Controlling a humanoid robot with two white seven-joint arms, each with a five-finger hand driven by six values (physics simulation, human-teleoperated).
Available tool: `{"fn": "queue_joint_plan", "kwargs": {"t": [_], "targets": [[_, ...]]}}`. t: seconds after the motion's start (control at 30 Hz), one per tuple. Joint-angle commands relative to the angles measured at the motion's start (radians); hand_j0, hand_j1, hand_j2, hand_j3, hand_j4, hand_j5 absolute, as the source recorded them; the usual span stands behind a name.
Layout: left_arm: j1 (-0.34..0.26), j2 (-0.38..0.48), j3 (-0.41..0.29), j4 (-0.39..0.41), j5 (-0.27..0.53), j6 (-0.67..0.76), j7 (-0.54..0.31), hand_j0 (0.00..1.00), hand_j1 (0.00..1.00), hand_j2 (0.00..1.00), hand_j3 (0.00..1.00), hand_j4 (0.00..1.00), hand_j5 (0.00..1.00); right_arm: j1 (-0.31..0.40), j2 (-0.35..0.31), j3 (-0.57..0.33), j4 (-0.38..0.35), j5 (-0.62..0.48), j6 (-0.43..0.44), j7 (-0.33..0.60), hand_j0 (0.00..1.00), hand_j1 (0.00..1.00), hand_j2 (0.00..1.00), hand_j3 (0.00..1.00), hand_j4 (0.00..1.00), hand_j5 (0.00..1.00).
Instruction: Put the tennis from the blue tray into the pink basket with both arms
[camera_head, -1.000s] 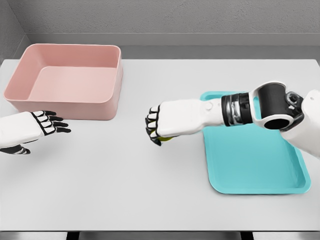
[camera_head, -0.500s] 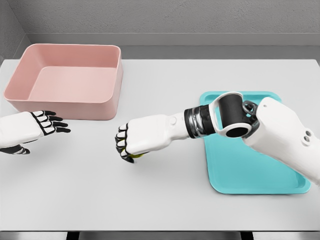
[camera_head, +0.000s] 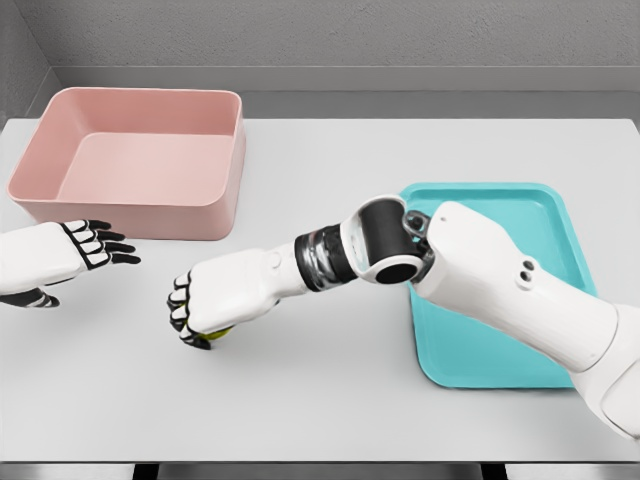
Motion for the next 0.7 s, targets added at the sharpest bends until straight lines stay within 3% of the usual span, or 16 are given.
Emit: {"fn": "queue_joint_plan", "kwargs": {"t": [0.0,0.23,0.67], "targets": [[0.000,0.003,0.001,0.000,0.006,0.001,0.000,1.00,1.00,1.00,1.00,1.00,1.00,0.000,0.034,0.015,0.042,-0.001,0.003,-0.001,0.42,0.42,0.42,0.42,0.42,0.42],[0.000,0.001,0.001,0.001,0.004,0.001,0.000,1.00,1.00,1.00,1.00,1.00,1.00,-0.026,0.100,0.012,0.183,0.006,0.003,-0.001,0.42,0.42,0.42,0.42,0.42,0.42],[0.000,0.003,0.001,0.001,0.006,0.001,0.000,1.00,1.00,1.00,1.00,1.00,1.00,-0.018,0.120,0.044,0.188,0.018,0.003,-0.001,0.40,0.40,0.40,0.40,0.40,0.40]]}}
